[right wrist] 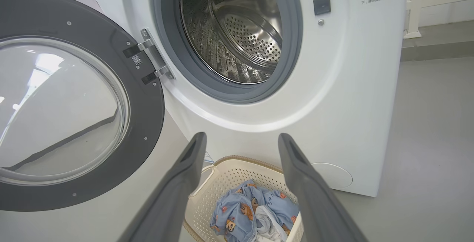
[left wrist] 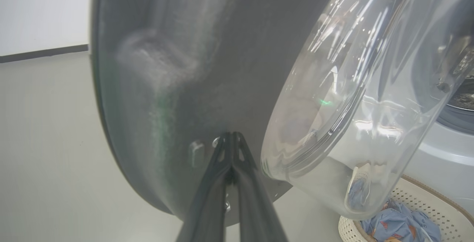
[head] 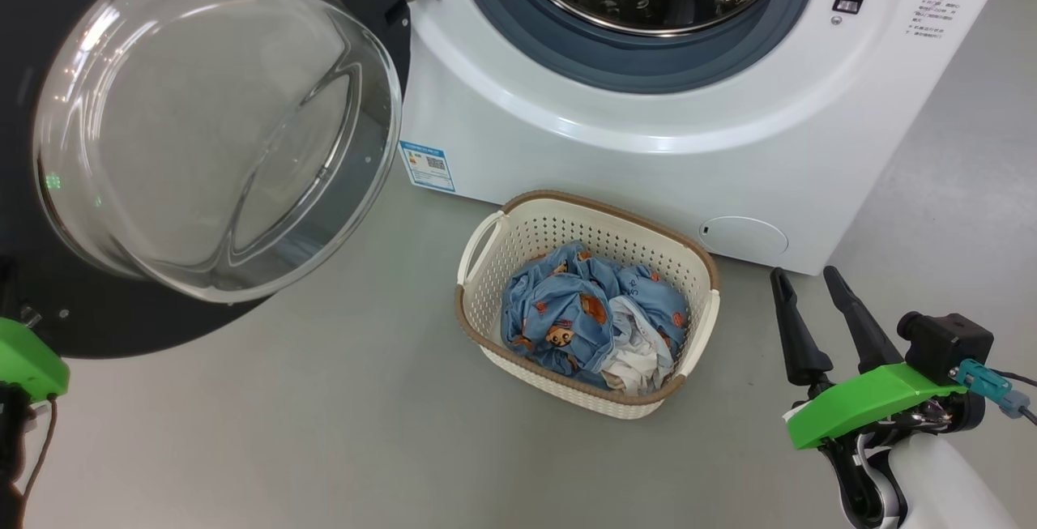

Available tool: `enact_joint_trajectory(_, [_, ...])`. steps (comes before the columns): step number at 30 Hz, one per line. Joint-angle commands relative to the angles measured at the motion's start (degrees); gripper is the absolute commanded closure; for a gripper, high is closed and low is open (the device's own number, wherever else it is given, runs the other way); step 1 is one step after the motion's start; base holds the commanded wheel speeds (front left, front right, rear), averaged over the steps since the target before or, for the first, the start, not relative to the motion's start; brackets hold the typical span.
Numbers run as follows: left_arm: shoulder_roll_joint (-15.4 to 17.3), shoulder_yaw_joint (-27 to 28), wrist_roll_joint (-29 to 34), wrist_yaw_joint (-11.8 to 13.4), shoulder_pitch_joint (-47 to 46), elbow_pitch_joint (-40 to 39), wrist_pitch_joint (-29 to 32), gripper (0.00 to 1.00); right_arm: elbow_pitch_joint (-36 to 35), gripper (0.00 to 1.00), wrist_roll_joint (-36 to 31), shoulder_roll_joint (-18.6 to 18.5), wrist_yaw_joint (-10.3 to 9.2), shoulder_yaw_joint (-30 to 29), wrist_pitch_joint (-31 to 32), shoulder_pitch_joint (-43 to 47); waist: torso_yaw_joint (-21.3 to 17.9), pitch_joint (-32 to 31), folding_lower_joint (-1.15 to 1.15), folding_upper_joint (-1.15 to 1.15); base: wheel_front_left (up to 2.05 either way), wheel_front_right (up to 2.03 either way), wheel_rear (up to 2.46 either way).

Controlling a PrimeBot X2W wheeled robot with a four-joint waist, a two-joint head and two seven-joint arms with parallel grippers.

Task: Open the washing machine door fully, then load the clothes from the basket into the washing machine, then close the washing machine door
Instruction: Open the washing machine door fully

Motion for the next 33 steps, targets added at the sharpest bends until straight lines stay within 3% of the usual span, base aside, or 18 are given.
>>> enact_joint_trajectory(1, [3.7, 1.5, 0.5, -0.1, -2.9, -0.1, -1.1, 1.0, -1.2, 0.0, 0.1, 0.3, 0.26, 0.9, -0.7, -0.6, 0.0, -0.2, 0.0, 0.0, 0.0, 0.0, 0.0])
enact_joint_trajectory(11, [2.3, -0.4, 0.8, -1.7, -2.6, 1.6, -3.9, 1.0, -1.4, 0.0, 0.2, 0.3, 0.26, 0.6, -0.7, 0.2, 0.1, -1.6, 0.0, 0.0, 0.0, 0.0, 0.0])
enact_joint_trajectory(22, [0.1, -1.6, 0.0, -2.5, 2.6, -2.7, -7.6, 1.0, -1.6, 0.0, 0.8, -0.2, 0.26, 1.0, -0.7, 2.1, -1.3, -4.4, 0.0, 0.0, 0.0, 0.0, 0.0])
enact_joint_trajectory(23, [-0.1, -1.7, -0.1, -2.6, 3.1, -3.4, -7.9, 0.79, -1.6, 0.0, 0.7, -0.3, 0.26, 1.0, -0.7, 2.2, -1.5, -4.7, 0.0, 0.0, 0.0, 0.0, 0.0])
enact_joint_trajectory(24, [-0.5, -1.8, 0.0, -2.5, 3.7, -4.3, -8.2, 0.27, -1.6, 0.0, 0.7, -0.4, 0.26, 1.1, -0.7, 2.4, -1.7, -4.9, 0.0, 0.0, 0.0, 0.0, 0.0])
enact_joint_trajectory(25, [-0.8, -1.9, 0.1, -2.4, 4.4, -5.2, -8.4, 0.0, -1.7, 0.0, 0.7, -0.5, 0.26, 1.1, -0.7, 2.5, -1.9, -5.2, 0.0, 0.0, 0.0, 0.0, 0.0])
enact_joint_trajectory(33, [-2.7, -1.9, -0.1, -0.6, 10.0, -13.2, -9.4, 0.0, -1.9, 0.0, 0.9, -1.3, 0.26, 2.0, -0.7, 3.5, -4.2, -7.4, 0.0, 0.0, 0.0, 0.0, 0.0])
